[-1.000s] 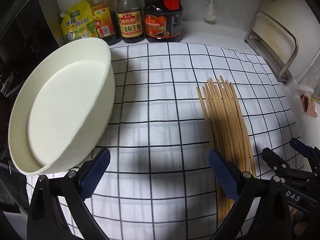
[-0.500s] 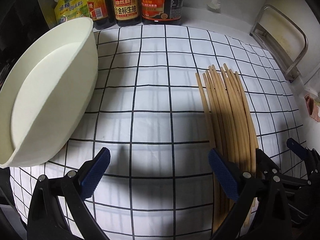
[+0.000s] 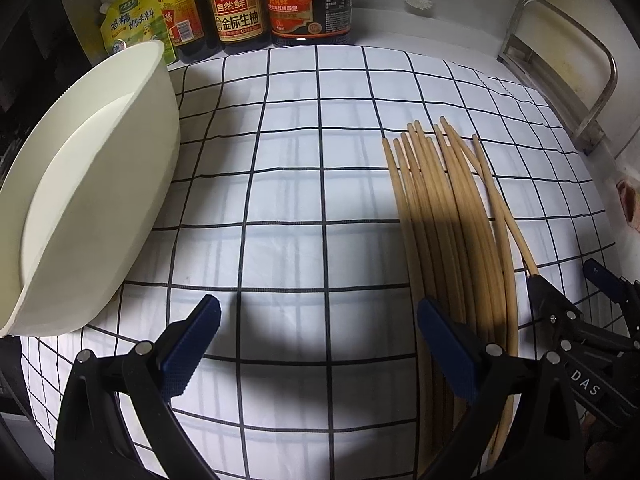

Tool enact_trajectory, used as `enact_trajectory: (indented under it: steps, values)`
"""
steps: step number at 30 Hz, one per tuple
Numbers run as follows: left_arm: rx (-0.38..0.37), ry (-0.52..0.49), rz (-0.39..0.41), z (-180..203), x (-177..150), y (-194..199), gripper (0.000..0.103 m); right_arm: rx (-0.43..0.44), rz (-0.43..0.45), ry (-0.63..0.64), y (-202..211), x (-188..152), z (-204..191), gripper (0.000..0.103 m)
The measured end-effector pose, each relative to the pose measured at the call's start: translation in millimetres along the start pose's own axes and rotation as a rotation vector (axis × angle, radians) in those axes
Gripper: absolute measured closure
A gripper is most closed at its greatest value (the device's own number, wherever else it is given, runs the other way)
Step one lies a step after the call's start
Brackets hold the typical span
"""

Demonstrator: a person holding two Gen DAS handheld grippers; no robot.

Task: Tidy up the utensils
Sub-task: 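Move both tools down toward the wooden chopstick bundle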

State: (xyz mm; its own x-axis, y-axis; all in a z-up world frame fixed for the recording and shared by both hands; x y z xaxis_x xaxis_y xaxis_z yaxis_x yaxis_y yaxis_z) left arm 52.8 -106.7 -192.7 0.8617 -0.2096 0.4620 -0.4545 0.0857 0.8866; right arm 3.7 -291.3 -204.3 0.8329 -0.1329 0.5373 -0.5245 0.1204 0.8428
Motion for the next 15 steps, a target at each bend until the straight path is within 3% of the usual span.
enact_trajectory:
  steps: [12,15]
  values:
    - [-0.003,0.038,-0.017,-2,-4,-3,0.005,-0.010,0.037,0.056,1,2,-10,0.018]
    - [0.028,0.025,-0.023,-5,-4,-5,0.005,-0.016,0.047,0.072,1,2,-13,0.018]
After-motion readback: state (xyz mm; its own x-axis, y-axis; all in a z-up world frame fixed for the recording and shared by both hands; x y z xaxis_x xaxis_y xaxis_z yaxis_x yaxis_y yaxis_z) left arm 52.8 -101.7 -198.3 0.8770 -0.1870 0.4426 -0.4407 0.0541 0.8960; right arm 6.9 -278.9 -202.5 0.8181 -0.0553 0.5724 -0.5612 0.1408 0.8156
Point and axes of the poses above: each gripper's, at about its wrist camera, not at the fingertips, and y roughly against the way its jaws point, z to its right, x to its top, the point moved 5 cm from there along -y, roughly the way its jaws point, and after that the axes turned 3 degrees about z, right-handed, at the moved point
